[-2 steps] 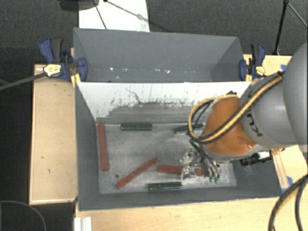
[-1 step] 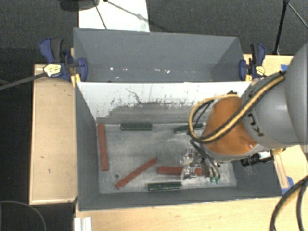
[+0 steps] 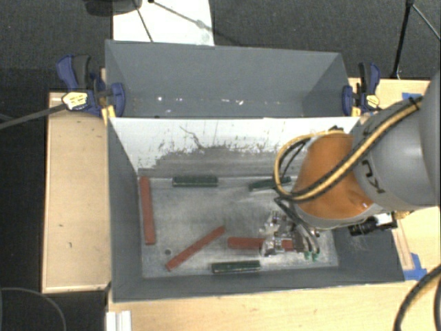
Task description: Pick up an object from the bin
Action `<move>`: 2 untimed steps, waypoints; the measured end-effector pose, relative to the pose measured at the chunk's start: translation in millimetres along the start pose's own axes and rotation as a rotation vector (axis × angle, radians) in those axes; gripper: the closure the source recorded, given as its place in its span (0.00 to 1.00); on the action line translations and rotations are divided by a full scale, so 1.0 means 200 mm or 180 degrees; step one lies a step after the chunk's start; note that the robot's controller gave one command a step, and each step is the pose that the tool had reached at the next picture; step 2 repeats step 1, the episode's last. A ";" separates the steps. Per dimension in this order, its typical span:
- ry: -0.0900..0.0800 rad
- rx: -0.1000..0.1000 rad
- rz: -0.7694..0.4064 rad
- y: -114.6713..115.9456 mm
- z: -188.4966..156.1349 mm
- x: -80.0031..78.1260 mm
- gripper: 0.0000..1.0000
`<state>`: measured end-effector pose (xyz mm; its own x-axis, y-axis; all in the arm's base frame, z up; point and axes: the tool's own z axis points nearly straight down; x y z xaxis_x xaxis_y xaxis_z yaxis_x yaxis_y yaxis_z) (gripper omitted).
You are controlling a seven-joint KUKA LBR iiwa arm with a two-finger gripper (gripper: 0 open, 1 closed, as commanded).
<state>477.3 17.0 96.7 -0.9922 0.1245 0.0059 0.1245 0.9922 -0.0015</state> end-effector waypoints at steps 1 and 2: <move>-0.0001 -0.0003 -0.0011 0.00 -0.11 0.00 1.00; -0.0001 -0.0003 -0.0011 0.00 -0.11 0.00 1.00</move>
Offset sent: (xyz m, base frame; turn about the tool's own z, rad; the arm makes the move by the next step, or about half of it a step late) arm 0.0000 0.0001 0.0199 0.0000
